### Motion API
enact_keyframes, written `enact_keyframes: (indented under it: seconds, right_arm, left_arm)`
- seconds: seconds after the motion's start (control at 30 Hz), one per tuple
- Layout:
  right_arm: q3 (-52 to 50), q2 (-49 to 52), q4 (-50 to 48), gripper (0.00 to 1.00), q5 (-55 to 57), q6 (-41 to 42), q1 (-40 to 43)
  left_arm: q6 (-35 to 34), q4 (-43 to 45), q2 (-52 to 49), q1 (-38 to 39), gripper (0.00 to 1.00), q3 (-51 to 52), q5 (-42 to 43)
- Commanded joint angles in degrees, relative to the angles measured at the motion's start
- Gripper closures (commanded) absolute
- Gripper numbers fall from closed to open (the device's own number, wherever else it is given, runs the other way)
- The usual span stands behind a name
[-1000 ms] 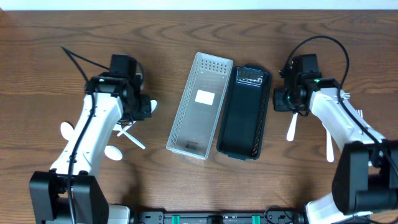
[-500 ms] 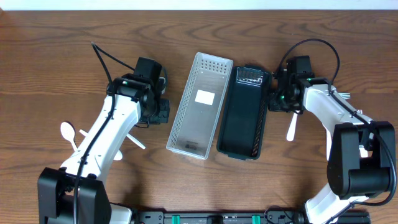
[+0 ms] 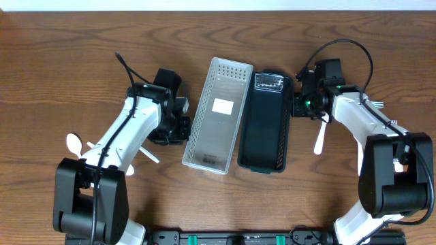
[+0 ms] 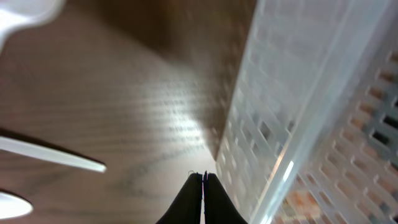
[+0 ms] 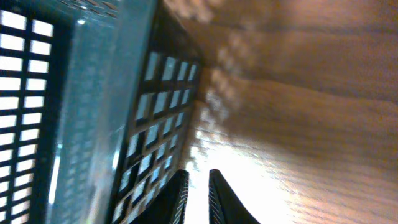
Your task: Pack container
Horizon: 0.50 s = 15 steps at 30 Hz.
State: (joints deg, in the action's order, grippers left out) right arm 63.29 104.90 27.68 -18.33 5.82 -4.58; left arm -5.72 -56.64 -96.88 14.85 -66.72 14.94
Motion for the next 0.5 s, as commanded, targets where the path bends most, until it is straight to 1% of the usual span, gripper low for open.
enact_keyframes:
  seconds: [0.0, 0.1, 0.3, 0.47]
  right_arm:
    - [1.16, 0.22, -0.94, 0.85, -5.25, -0.11, -0.76]
    - [1.16, 0.22, -1.2, 0.83, -5.92, -0.11, -0.76]
    - [1.16, 0.22, -1.36, 0.83, -5.92, -0.33, -0.76]
    - [1.16, 0.22, -1.99, 0.83, -5.92, -0.33, -0.74]
  left_arm:
    - [0.76, -1.66, -0.09, 0.02, 0.94, 0.5, 3.8]
    - [0.74, -3.39, -0.09, 0.02, 0.94, 0.5, 6.49]
    - [0.74, -6.71, -0.09, 0.04, 0.94, 0.5, 11.56]
    - [0.72, -8.26, -0.09, 0.76, 0.94, 0.5, 12.13]
